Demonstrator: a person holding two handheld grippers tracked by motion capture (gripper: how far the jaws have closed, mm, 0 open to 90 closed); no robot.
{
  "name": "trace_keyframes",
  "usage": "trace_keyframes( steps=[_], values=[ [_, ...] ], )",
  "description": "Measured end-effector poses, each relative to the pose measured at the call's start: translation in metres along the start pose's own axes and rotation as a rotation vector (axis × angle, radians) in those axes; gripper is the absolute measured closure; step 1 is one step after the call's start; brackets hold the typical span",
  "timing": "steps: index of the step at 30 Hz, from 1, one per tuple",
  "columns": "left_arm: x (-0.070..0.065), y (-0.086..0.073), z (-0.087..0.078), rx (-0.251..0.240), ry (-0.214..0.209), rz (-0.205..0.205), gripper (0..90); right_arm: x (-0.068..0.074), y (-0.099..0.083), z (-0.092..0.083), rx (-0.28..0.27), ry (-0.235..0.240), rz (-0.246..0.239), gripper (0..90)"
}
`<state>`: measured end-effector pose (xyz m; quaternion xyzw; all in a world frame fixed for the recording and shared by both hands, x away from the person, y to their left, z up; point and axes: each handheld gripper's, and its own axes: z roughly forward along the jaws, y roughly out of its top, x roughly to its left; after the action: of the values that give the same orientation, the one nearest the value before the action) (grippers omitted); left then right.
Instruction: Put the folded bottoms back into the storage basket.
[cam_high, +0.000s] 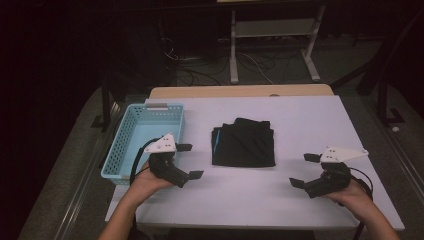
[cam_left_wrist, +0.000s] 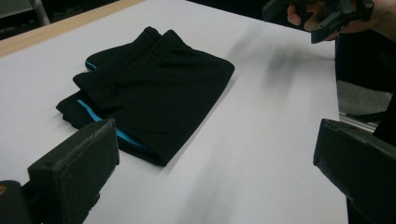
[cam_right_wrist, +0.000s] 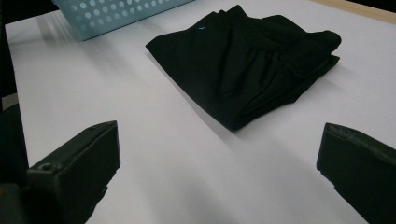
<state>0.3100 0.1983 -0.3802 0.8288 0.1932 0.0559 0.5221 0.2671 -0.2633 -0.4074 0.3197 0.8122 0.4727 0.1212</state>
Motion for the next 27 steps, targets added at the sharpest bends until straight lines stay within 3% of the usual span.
trace_keyframes(
  steps=[10,18,27],
  values=[
    [0.000,0.000,-0.001,0.004,0.011,-0.005,0.1,0.001,0.001,0.002,-0.005,0.018,0.000,0.0],
    [0.002,-0.004,-0.001,0.000,-0.017,-0.021,0.1,0.002,0.006,0.008,-0.022,0.035,0.017,0.0],
    [0.003,-0.004,0.000,0.002,-0.024,-0.032,0.1,0.003,0.011,0.017,-0.013,0.052,0.003,0.0]
  ],
)
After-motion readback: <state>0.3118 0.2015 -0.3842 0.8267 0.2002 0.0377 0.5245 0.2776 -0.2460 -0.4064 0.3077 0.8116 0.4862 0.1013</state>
